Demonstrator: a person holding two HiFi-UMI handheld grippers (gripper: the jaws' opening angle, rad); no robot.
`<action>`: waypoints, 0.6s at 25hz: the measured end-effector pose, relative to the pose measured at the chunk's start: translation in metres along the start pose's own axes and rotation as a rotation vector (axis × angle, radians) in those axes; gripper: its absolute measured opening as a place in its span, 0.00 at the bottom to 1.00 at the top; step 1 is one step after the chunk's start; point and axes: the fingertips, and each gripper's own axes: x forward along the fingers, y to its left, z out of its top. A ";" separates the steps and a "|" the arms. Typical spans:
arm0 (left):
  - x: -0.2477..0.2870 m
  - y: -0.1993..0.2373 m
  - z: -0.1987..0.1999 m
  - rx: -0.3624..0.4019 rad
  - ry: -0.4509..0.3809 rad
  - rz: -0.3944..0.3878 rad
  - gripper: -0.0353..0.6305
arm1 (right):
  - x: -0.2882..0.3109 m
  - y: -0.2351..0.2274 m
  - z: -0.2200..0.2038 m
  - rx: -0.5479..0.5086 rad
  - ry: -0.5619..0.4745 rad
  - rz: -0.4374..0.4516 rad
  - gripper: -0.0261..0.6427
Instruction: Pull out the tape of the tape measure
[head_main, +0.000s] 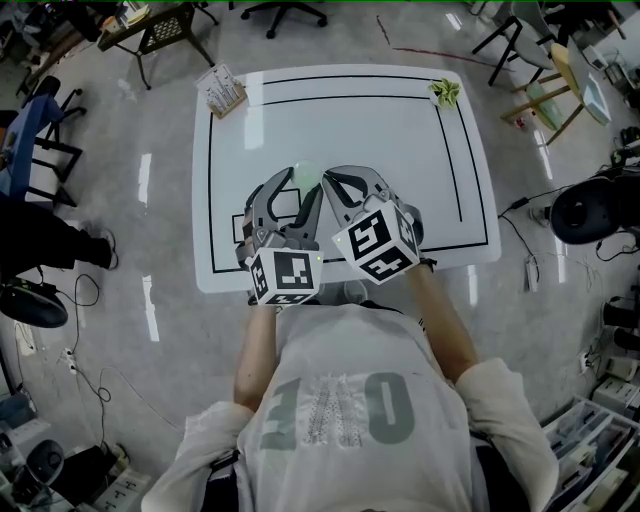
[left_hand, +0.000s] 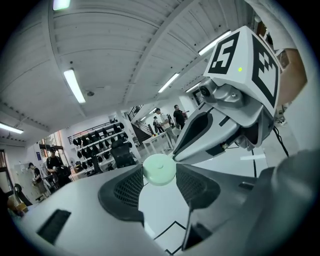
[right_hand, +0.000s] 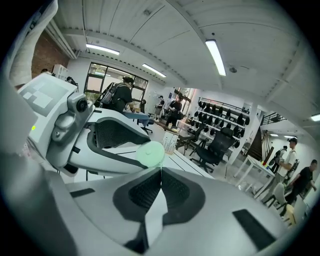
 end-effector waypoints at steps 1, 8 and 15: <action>0.000 0.001 -0.001 -0.010 0.005 0.004 0.39 | 0.000 -0.003 -0.001 0.004 0.004 -0.014 0.08; -0.001 0.021 -0.015 -0.077 0.044 0.044 0.39 | -0.009 -0.030 -0.016 0.055 0.023 -0.090 0.08; -0.004 0.037 -0.032 -0.178 0.091 0.071 0.39 | -0.020 -0.056 -0.040 0.169 0.055 -0.180 0.08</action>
